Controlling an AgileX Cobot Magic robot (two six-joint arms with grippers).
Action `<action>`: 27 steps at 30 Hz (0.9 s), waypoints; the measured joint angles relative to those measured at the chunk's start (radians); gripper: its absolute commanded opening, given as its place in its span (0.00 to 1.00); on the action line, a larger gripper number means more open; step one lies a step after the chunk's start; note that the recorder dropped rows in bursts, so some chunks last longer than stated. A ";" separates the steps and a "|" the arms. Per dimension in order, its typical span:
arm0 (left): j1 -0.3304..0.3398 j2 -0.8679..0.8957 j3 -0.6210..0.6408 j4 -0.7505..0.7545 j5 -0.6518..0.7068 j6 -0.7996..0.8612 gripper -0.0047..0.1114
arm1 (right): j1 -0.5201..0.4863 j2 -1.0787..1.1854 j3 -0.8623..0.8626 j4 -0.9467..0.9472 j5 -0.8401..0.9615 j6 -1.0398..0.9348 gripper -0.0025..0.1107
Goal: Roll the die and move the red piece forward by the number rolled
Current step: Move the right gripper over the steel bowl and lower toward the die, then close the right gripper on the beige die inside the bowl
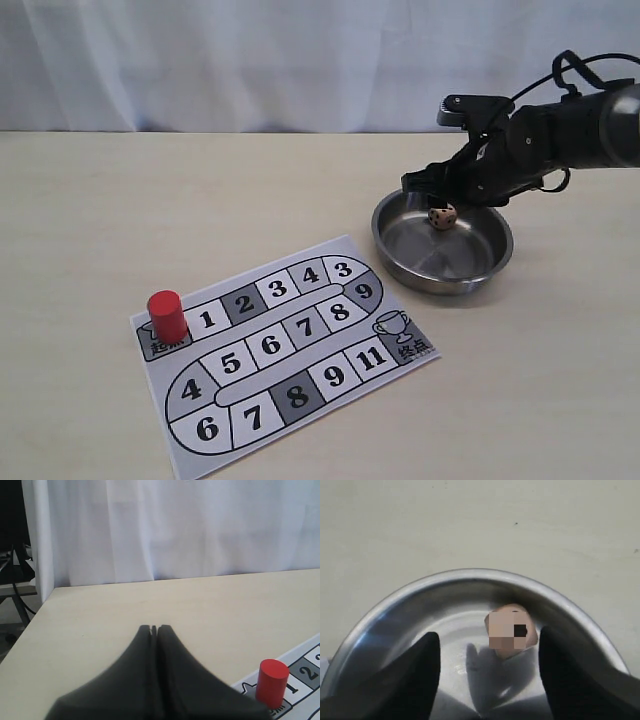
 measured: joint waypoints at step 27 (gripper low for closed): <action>0.000 0.000 0.000 0.000 0.000 0.000 0.04 | 0.000 0.129 -0.002 -0.020 -0.136 0.002 0.51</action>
